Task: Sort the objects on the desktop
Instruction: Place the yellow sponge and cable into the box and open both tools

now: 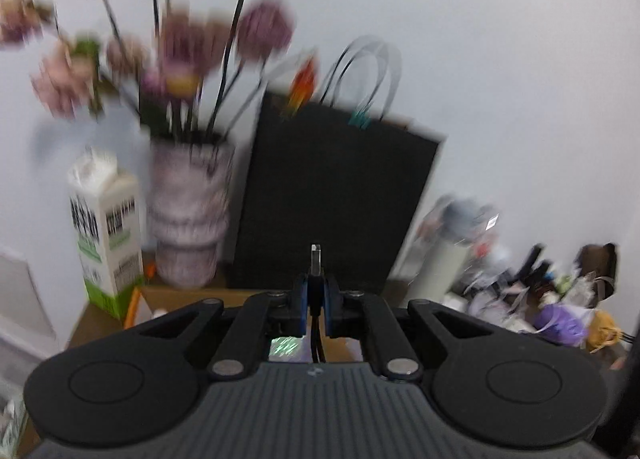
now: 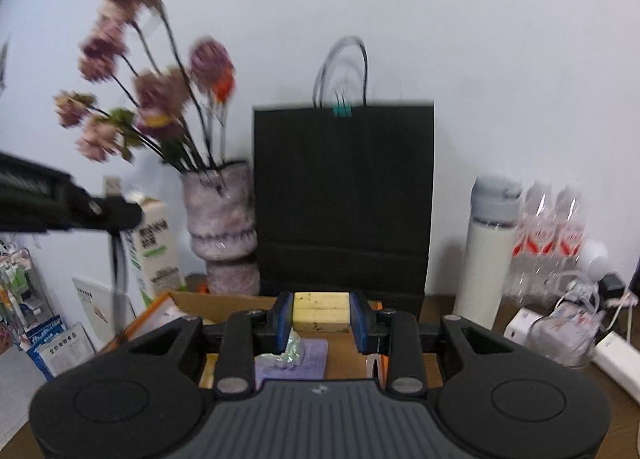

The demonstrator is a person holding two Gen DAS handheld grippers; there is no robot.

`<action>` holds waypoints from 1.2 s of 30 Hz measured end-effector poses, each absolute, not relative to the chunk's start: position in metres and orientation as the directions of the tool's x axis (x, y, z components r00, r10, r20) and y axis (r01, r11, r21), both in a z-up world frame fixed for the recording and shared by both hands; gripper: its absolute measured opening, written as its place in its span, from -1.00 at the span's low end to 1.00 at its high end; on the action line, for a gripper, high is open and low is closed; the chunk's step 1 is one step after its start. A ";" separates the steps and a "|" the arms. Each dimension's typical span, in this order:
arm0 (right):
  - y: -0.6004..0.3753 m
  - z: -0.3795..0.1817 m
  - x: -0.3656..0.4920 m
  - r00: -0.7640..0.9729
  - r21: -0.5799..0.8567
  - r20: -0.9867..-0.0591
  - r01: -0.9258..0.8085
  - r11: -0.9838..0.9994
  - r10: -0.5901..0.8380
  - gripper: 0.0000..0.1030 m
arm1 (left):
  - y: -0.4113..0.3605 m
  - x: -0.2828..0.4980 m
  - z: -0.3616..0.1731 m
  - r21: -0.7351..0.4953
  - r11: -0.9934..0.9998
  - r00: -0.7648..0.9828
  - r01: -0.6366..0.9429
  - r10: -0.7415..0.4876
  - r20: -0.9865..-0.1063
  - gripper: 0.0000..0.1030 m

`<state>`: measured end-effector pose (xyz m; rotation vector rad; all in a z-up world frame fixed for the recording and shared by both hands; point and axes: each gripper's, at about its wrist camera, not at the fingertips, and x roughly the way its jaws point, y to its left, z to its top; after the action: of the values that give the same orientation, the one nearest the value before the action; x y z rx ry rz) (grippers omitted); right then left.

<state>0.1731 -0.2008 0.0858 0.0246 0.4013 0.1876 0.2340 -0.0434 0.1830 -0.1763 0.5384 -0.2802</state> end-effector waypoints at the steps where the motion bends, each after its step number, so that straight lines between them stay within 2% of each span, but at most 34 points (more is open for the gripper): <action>1: -0.200 0.081 0.184 0.894 0.054 -0.408 -0.179 0.982 0.186 -0.44 | -0.048 0.249 0.171 -0.223 0.951 0.803 0.215 -0.302 -0.514 -0.85; 7: -0.201 0.050 0.262 0.805 0.090 -0.545 -0.223 0.971 0.235 -0.44 | -0.064 0.339 0.098 -0.151 0.977 0.711 0.147 -0.211 -0.671 -0.84; 10: -0.203 0.037 0.297 0.757 0.140 -0.598 -0.224 0.965 0.262 -0.44 | -0.059 0.372 0.069 -0.153 0.983 0.662 0.097 -0.178 -0.728 -0.70; 12: -0.200 0.025 0.322 0.727 0.142 -0.642 -0.198 0.970 0.242 -0.44 | -0.052 0.383 0.057 -0.185 0.981 0.642 0.061 -0.181 -0.745 -0.29; 13: -0.197 0.020 0.330 0.718 0.122 -0.660 -0.188 0.975 0.221 -0.44 | -0.050 0.384 0.055 -0.205 0.976 0.642 0.066 -0.199 -0.740 -0.14; 14: -0.194 0.013 0.340 0.709 0.104 -0.676 -0.179 0.978 0.201 -0.44 | -0.048 0.384 0.054 -0.222 0.971 0.641 0.087 -0.225 -0.734 0.14; 15: -0.191 0.008 0.347 0.700 0.095 -0.687 -0.176 0.980 0.192 -0.43 | -0.046 0.384 0.055 -0.229 0.968 0.642 0.104 -0.241 -0.728 0.29; 22: -0.181 -0.023 0.382 0.625 0.069 -0.764 -0.168 0.983 0.160 -0.42 | -0.034 0.374 0.078 -0.182 0.970 0.675 0.161 -0.243 -0.696 0.56; 23: -0.178 -0.023 0.383 0.622 0.054 -0.768 -0.176 0.983 0.153 -0.27 | -0.032 0.373 0.081 -0.169 0.972 0.678 0.162 -0.234 -0.697 0.59; 24: -0.177 -0.022 0.382 0.621 0.049 -0.769 -0.175 0.983 0.149 -0.02 | -0.030 0.372 0.083 -0.161 0.974 0.679 0.159 -0.226 -0.698 0.61; 26: -0.178 -0.015 0.383 0.636 0.052 -0.759 -0.157 0.986 0.141 0.24 | -0.028 0.371 0.087 -0.160 0.977 0.680 0.142 -0.214 -0.701 0.64; 30: -0.189 0.008 0.374 0.662 0.094 -0.733 -0.132 0.987 0.159 0.27 | -0.019 0.365 0.086 -0.175 0.980 0.670 0.100 -0.196 -0.716 0.85; 33: -0.195 0.023 0.362 0.671 0.118 -0.720 -0.133 0.984 0.177 0.39 | -0.014 0.359 0.084 -0.134 0.989 0.648 0.060 -0.140 -0.749 0.87; 36: -0.199 0.033 0.346 0.674 0.104 -0.719 -0.141 0.985 0.172 0.40 | -0.006 0.344 0.087 -0.136 0.990 0.630 0.034 -0.127 -0.766 0.91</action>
<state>0.3460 -0.1994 0.0332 0.0406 0.8128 0.1763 0.3444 -0.0059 0.0873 -0.1126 0.8850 -0.0925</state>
